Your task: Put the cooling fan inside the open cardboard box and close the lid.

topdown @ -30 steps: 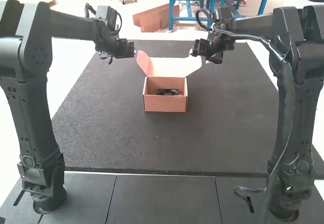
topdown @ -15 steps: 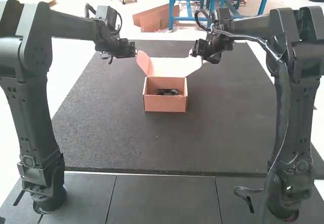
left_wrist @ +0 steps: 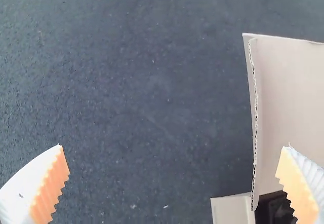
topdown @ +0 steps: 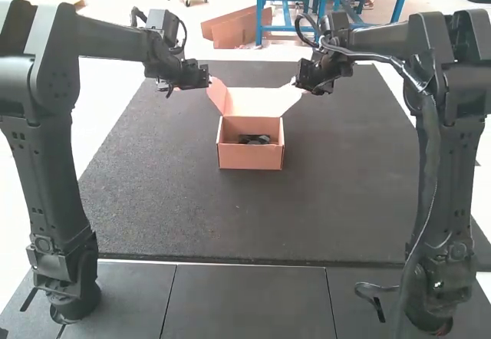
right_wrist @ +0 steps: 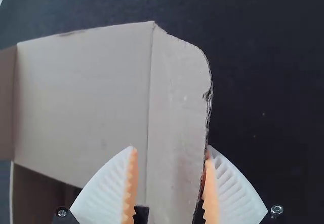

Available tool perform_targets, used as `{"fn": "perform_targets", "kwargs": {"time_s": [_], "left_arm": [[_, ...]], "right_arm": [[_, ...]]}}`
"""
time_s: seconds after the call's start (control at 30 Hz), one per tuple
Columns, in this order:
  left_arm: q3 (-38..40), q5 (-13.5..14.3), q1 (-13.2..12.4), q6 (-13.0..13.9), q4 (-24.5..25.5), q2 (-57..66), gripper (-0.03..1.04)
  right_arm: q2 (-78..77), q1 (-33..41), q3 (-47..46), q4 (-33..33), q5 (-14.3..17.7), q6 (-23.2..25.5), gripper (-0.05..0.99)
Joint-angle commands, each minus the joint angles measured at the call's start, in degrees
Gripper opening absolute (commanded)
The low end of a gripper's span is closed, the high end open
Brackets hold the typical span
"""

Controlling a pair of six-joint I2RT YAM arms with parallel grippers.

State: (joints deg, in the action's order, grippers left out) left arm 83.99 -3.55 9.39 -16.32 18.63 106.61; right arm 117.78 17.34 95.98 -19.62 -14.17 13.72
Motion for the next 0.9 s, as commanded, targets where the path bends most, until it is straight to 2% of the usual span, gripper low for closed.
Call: {"fn": "perform_targets", "kwargs": {"time_s": [0.0, 0.13, 0.23, 0.5, 0.63, 0.67, 0.7, 0.77, 0.83, 0.87], "left_arm": [[2.0, -1.5, 0.5, 0.8, -0.1, 0.9, 0.97], [2.1, -1.7, 0.5, 0.8, 0.2, 0.9, 0.97], [2.1, -3.0, 0.5, 0.8, 0.5, 0.9, 0.97], [2.3, -5.3, 1.8, 0.8, 1.7, 0.7, 0.97], [3.4, -5.2, 1.8, -2.1, -0.6, 0.3, 0.97], [3.6, -4.6, 1.8, -2.2, -0.5, 0.4, 0.97], [3.8, -2.7, 1.6, -2.4, -0.4, 0.4, 0.97], [3.9, -1.5, 1.2, -2.4, -0.4, 0.4, 0.97], [3.7, 2.5, 0.5, -2.8, -0.2, 0.4, 0.97], [3.6, 3.3, 0.2, -3.2, -0.3, 0.4, 0.97]], "right_arm": [[0.4, -0.7, 1.7, 0.1, -1.8, 0.6, 0.24], [0.4, -0.7, 1.7, 0.1, -1.9, 0.7, 0.17], [0.4, -0.6, 1.7, 0.1, -2.2, 0.7, 0.08], [0.4, -0.3, 1.7, 0.1, -3.1, 0.5, 0.02], [0.4, -0.2, 1.7, 0.0, -3.0, 0.5, 0.02], [0.3, -0.2, 1.7, 0.0, -3.1, 0.5, 0.02], [0.4, -0.2, 1.7, 0.0, -3.0, 0.5, 0.02], [0.4, -0.2, 1.7, 0.1, -3.0, 0.5, 0.01], [0.4, -0.1, 1.6, 0.0, -3.0, 0.6, 0.00], [0.4, -0.1, 1.5, 0.0, -3.0, 0.5, 0.00]]}}
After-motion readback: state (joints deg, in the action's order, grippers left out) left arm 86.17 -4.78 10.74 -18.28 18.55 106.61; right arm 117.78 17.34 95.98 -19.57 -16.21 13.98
